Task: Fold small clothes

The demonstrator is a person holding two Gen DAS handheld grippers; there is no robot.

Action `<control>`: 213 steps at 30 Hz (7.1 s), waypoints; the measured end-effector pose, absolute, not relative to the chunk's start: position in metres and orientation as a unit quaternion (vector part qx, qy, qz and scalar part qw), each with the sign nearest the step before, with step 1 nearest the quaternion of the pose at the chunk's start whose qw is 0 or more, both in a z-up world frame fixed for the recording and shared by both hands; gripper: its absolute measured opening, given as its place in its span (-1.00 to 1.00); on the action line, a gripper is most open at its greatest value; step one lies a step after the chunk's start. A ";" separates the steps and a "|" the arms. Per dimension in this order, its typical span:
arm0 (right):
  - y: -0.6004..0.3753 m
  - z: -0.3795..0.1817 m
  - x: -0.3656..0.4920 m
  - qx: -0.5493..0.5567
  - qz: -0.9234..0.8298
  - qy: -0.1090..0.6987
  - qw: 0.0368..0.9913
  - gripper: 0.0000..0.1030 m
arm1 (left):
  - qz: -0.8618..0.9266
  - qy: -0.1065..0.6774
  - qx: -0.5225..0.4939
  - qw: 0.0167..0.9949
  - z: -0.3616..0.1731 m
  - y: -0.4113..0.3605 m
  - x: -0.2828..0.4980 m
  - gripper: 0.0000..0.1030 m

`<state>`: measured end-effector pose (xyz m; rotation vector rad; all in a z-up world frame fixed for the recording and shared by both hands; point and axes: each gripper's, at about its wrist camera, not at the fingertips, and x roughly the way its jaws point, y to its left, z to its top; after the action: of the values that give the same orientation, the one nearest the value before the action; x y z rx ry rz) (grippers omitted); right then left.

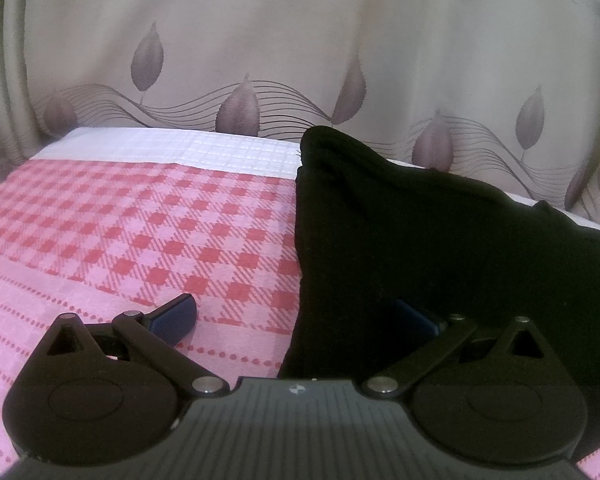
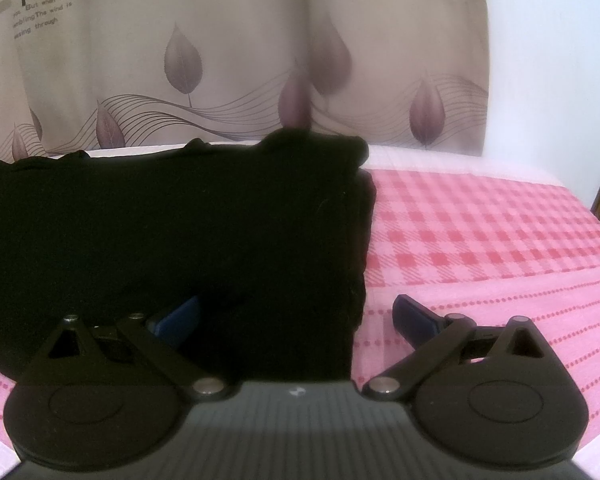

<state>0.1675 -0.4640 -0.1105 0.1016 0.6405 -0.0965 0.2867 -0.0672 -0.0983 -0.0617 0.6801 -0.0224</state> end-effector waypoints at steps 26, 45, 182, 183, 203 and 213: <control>-0.464 -0.110 0.167 0.050 -0.048 0.314 0.947 1.00 | -0.161 0.399 -0.001 0.903 -0.086 -0.044 0.332 0.64; -0.461 -0.107 0.163 0.051 -0.054 0.305 0.950 1.00 | -0.193 0.410 -0.086 0.887 -0.084 -0.072 0.369 -0.58; -0.575 -0.105 0.264 0.230 0.009 0.260 0.938 -0.71 | -0.245 0.315 -0.126 0.908 -0.105 -0.239 0.231 0.94; -0.577 -0.099 0.261 0.240 0.004 0.251 0.938 -0.66 | -0.245 0.315 -0.126 0.908 -0.105 -0.240 0.231 0.94; -0.504 -0.100 0.221 0.085 0.015 0.246 0.965 -0.71 | -0.216 0.325 -0.070 0.918 -0.104 -0.255 0.230 1.00; -0.507 -0.101 0.213 0.101 0.035 0.232 0.967 -0.45 | -0.191 0.318 -0.038 0.928 -0.104 -0.261 0.225 1.00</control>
<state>0.2132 -0.5073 -0.1010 0.2036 0.4701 0.0704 0.2250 -0.2613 -0.1043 -0.0789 0.6522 -0.3916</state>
